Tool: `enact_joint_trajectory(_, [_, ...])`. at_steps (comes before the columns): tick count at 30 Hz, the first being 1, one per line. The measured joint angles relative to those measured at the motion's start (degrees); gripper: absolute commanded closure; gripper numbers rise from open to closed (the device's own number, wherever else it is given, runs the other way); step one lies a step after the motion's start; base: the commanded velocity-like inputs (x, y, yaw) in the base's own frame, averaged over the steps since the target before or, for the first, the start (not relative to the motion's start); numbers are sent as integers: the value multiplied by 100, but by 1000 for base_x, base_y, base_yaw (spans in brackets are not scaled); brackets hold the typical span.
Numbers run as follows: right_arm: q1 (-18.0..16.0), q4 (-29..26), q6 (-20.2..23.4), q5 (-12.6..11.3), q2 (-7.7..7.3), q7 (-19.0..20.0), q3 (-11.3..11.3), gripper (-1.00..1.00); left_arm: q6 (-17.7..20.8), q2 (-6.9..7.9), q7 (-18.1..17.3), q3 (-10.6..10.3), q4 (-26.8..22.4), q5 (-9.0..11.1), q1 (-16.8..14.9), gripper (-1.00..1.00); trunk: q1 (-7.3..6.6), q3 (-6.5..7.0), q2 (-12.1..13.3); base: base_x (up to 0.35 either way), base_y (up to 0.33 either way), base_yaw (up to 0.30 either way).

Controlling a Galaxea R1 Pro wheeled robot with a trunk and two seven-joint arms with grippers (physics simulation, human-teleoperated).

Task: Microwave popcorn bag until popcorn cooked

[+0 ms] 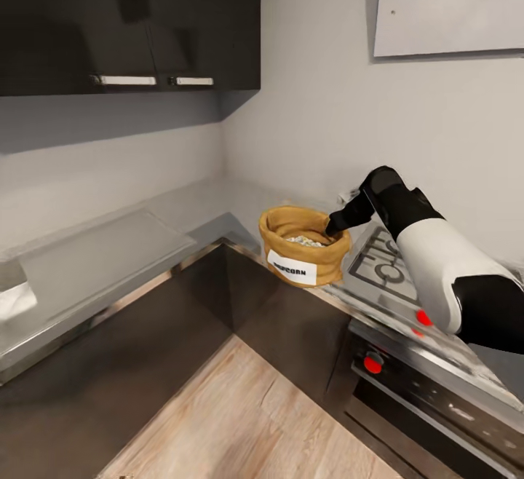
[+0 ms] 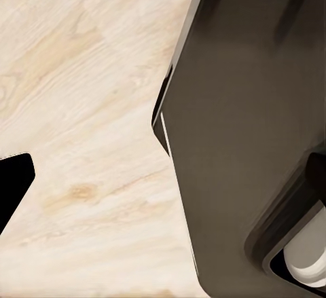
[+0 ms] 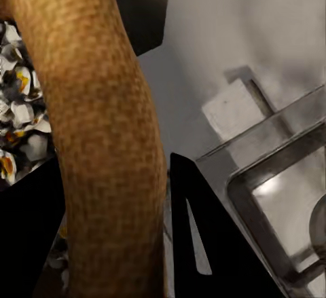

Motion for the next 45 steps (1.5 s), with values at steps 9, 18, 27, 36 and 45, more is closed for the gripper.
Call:
enact_joint_trajectory(9, [186, 54, 1, -59, 13, 22, -29, 100, -2, 0, 0, 7, 0, 0, -1, -100, 0, 21, 0, -346, 0, 0])
enact_joint_trajectory(18, [1178, 41, 0, -386, 28, 30, -51, 100, 0, 0, 0, -15, 0, -1, 1, -100, -4, 103, 0, -137, 0, 0])
enact_joint_trajectory(27, [1560, 2, 2, -731, -131, 124, -155, 100, 0, 0, 0, -16, 0, -1, 0, -100, -4, 186, -1, 0, 0, 0])
enact_joint_trajectory(36, [1562, -6, -50, -739, -127, -386, -176, 100, 0, 0, 0, -8, 0, 0, -1, -100, -4, 269, -1, 0, 0, 0])
enact_joint_trajectory(45, [1562, 23, -241, -761, -111, -432, -223, 100, -6, -9, 0, -17, 1, -35, 0, -100, -1, 352, 0, -142, 0, 0])
